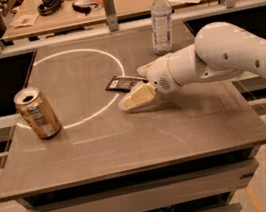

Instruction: Move rxbar chocolate near blue plastic bottle

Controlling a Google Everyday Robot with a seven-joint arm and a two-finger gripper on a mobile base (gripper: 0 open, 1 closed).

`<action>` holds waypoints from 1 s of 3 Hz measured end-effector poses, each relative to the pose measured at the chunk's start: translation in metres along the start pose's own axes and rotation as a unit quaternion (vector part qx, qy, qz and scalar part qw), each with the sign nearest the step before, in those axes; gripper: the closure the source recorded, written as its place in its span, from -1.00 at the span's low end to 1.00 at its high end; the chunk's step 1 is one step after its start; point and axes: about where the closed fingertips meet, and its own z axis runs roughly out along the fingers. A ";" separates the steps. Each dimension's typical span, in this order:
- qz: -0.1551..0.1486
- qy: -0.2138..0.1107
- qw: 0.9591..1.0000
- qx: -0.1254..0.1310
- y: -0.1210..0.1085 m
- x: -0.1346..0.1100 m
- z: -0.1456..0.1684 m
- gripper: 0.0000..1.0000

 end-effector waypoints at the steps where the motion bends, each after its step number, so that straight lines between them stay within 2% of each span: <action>1: 0.003 -0.001 1.000 -0.004 -0.003 0.002 0.000 -0.17; 3: -0.009 -0.007 1.000 -0.003 -0.001 -0.002 -0.006 0.76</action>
Offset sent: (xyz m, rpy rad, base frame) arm 0.0062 -0.0077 -0.0010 0.0131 -0.0020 0.0166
